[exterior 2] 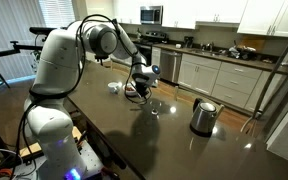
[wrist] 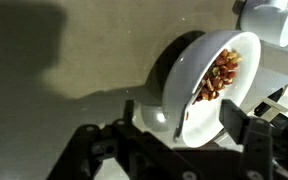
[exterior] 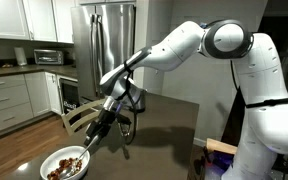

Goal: Scoop a spoonful of things from the bowl and put them in the glass

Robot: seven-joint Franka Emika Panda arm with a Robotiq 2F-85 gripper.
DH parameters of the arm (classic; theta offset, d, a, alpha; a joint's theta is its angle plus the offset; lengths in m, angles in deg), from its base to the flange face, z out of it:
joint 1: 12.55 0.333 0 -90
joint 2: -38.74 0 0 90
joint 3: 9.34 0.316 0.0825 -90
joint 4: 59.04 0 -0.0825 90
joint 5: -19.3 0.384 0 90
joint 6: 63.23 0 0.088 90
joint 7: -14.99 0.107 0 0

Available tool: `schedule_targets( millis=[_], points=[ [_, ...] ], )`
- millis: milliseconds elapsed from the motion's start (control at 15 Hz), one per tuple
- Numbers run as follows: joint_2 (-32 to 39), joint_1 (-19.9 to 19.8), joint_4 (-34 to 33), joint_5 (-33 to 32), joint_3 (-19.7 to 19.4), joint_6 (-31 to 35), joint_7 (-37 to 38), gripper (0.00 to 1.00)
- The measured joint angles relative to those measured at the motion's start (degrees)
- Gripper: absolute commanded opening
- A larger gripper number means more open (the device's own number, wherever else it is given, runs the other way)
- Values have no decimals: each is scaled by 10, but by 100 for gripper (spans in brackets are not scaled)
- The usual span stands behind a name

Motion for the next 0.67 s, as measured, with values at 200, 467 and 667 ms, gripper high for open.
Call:
schedule_targets(
  millis=[200, 467, 667],
  points=[
    [-7, 0, 10, 6, 0, 0, 0, 60],
    [-14, -2, 16, 16, 0, 0, 0, 58],
    [-17, -4, 17, 19, 0, 0, 0, 41]
  ],
)
